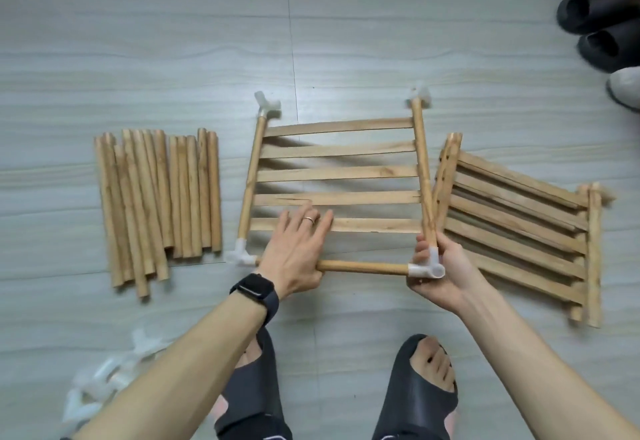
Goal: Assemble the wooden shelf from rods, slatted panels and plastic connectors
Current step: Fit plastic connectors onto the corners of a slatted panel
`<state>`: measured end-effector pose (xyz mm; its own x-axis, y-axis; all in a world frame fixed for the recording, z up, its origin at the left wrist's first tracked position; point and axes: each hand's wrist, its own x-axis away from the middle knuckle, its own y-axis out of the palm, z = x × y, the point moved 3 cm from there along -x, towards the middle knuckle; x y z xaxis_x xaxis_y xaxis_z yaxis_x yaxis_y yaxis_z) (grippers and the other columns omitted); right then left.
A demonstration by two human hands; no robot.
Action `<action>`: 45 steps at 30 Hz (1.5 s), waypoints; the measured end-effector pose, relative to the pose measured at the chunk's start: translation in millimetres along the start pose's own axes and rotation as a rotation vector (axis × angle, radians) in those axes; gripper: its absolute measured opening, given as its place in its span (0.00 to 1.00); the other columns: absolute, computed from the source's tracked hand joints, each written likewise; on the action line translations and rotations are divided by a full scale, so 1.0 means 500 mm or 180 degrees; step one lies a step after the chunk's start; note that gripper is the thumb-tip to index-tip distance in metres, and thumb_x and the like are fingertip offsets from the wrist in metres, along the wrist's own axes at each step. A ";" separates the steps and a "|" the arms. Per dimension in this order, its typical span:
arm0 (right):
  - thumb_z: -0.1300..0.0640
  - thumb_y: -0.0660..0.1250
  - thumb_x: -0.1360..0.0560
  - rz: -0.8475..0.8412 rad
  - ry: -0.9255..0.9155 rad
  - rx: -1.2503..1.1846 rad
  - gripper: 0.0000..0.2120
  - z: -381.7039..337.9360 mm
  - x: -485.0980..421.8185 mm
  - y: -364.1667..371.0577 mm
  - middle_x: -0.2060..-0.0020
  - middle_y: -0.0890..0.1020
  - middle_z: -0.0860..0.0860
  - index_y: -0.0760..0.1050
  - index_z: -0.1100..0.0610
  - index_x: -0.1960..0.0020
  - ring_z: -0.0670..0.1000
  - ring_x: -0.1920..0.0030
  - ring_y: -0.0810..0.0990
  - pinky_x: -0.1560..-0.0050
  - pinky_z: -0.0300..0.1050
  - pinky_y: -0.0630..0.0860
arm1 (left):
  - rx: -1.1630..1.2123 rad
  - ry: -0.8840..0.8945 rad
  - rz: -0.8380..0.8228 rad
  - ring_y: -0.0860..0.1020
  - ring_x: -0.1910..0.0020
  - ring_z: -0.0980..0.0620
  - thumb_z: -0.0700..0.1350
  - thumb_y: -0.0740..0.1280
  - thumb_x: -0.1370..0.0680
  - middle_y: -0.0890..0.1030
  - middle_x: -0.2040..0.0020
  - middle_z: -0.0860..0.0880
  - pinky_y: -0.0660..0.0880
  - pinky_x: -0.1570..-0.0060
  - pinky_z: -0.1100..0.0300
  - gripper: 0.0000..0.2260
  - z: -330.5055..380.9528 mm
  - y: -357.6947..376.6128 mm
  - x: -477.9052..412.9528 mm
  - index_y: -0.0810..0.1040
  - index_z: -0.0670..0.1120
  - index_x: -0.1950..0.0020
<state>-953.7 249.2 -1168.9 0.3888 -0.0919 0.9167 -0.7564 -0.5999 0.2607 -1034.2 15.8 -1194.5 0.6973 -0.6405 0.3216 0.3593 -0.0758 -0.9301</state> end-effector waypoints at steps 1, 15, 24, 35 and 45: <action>0.45 0.61 0.17 0.0072 -0.0040 0.0254 0.15 0.006 -0.002 -0.009 0.66 0.80 0.45 0.78 0.55 0.52 0.44 0.70 0.78 0.65 0.38 0.68 | 0.0006 -0.0076 -0.0086 0.62 0.27 0.40 0.53 0.68 0.31 0.66 0.28 0.40 0.56 0.25 0.42 0.42 -0.001 0.002 0.000 0.53 0.45 0.20; 0.35 0.67 0.27 0.0512 -0.2485 0.7441 0.52 0.108 0.010 0.100 0.19 0.49 0.58 0.41 0.56 0.18 0.59 0.20 0.48 0.21 0.56 0.50 | -0.0261 0.0115 -0.0072 0.71 0.44 0.42 0.53 0.67 0.34 0.73 0.41 0.43 0.69 0.42 0.48 0.34 -0.007 -0.026 0.004 0.65 0.45 0.30; 0.61 0.69 0.41 0.0776 -0.3469 0.7189 0.29 0.089 -0.035 0.099 0.48 0.78 0.59 0.75 0.62 0.40 0.63 0.50 0.76 0.52 0.55 0.73 | -0.0292 0.0091 0.0045 0.73 0.44 0.42 0.55 0.69 0.33 0.76 0.38 0.43 0.70 0.40 0.48 0.36 -0.019 -0.008 0.019 0.66 0.44 0.27; 0.54 0.66 0.41 0.0969 -0.3592 0.7436 0.20 0.056 -0.033 0.114 0.58 0.79 0.56 0.74 0.58 0.50 0.60 0.57 0.73 0.57 0.50 0.65 | -0.0390 -0.0006 0.0078 0.74 0.49 0.43 0.53 0.66 0.32 0.78 0.45 0.46 0.69 0.46 0.53 0.26 -0.044 -0.028 0.003 0.71 0.46 0.35; 0.53 0.64 0.40 0.0967 -0.3606 0.7492 0.23 0.029 -0.039 0.092 0.52 0.82 0.54 0.76 0.56 0.45 0.60 0.55 0.77 0.54 0.51 0.67 | -0.1390 -0.0345 -0.0015 0.77 0.57 0.42 0.49 0.56 0.22 0.80 0.52 0.44 0.69 0.46 0.47 0.19 -0.087 -0.058 0.036 0.71 0.41 0.35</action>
<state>-988.6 211.9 -1179.1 0.9599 0.0198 0.2795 0.2757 0.1119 -0.9547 -1059.2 -26.5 -1169.3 0.7655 -0.5575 0.3211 0.0834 -0.4089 -0.9088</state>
